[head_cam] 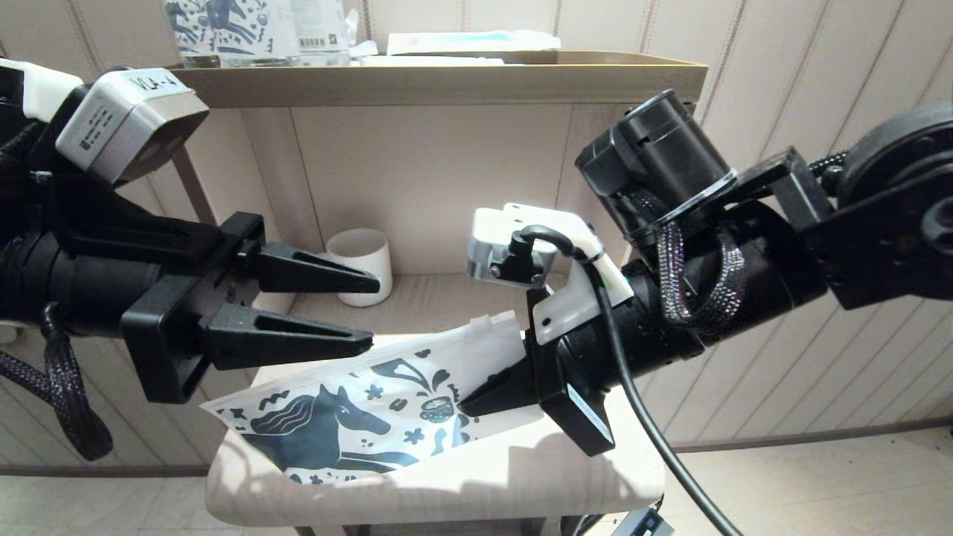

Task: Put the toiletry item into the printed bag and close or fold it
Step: Close the strorage bag and place it on the desk

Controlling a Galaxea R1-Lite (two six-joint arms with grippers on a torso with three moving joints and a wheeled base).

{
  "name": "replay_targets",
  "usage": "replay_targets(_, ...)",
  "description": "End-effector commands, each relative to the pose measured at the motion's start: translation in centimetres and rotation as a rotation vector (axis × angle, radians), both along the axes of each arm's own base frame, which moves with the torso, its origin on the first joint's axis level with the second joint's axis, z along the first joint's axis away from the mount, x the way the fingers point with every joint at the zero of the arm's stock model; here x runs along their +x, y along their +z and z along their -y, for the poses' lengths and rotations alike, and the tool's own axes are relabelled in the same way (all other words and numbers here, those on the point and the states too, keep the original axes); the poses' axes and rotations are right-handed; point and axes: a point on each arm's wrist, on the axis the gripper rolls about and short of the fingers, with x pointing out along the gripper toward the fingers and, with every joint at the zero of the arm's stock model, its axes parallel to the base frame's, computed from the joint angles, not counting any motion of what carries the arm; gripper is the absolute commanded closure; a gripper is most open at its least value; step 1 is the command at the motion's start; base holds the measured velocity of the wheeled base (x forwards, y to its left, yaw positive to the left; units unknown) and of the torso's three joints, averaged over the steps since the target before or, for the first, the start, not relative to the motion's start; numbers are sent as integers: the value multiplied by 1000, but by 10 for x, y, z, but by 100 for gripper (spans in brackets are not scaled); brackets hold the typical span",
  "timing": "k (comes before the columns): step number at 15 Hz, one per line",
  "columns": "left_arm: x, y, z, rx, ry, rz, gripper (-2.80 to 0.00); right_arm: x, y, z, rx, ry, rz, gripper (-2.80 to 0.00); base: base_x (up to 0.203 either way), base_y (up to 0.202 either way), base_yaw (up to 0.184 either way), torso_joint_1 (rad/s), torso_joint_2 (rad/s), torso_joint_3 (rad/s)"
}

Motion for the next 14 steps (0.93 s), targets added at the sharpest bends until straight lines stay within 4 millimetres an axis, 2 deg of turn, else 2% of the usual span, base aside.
replay_targets(1,0,-1,2,-1,-11,-3,-280,2,-5,-9,-10,19,-10,0,0,0,0,0,0,0)
replay_targets(7,-2,-4,9,5,-37,-15,-280,4,-5,-30,-20,16,7,0,0,0,0,0,0,0)
replay_targets(10,-3,-11,24,54,12,-4,-280,6,-7,-32,-30,6,9,0,0,0,0,0,0,0)
replay_targets(14,-3,-12,27,46,14,11,-280,6,-8,-33,-31,8,8,0,0,0,0,0,0,0)
